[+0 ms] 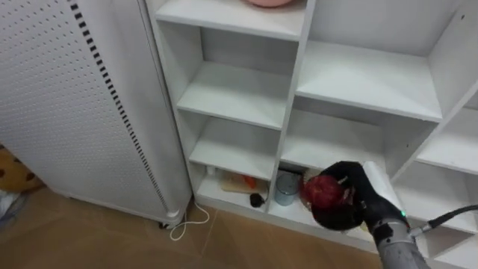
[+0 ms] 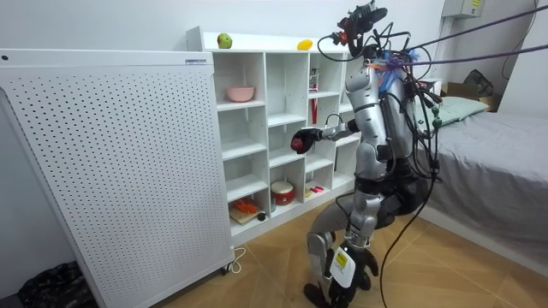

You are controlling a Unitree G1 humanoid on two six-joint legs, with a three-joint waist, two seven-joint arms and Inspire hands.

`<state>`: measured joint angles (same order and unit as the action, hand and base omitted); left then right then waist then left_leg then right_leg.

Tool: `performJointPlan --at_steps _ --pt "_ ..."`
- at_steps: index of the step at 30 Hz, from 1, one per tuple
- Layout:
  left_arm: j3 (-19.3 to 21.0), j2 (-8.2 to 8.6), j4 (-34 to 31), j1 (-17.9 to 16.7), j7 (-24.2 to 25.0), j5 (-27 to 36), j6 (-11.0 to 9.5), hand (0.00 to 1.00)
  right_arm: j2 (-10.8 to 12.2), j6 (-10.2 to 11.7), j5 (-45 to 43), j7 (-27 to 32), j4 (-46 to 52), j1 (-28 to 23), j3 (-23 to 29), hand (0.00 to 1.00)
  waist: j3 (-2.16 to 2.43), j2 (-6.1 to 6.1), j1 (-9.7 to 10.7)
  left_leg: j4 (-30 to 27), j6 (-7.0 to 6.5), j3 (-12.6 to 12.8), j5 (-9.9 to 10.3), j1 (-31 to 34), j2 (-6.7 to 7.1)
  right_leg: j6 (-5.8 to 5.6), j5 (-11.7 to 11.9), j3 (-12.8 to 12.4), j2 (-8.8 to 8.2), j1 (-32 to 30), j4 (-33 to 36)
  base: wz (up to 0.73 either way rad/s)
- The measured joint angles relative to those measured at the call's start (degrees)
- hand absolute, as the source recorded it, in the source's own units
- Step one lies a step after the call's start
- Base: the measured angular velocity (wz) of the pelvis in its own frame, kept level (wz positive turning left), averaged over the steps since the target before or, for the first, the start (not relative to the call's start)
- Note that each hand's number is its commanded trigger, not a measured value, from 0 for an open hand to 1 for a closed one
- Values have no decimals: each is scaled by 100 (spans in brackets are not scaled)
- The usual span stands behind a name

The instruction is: Arrange fruit in the closet

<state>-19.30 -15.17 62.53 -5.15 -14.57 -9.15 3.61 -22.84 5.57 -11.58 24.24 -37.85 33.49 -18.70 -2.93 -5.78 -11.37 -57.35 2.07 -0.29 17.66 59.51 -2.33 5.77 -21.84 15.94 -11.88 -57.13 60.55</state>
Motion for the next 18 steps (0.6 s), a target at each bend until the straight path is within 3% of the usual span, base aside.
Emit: performJointPlan --at_steps 11,18 --pt "0 -222 -8 1 -101 86 111 0 -52 -90 -39 710 -663 450 -30 100 -65 -223 -15 -33 23 -62 65 113 19 29 -43 79 -13 -47 0 4" --pt "-2 -329 -10 11 -84 206 126 0 -274 -325 105 861 -951 633 -47 100 -70 -245 -101 -145 57 -146 112 270 4 48 -64 133 17 -149 33 -1"
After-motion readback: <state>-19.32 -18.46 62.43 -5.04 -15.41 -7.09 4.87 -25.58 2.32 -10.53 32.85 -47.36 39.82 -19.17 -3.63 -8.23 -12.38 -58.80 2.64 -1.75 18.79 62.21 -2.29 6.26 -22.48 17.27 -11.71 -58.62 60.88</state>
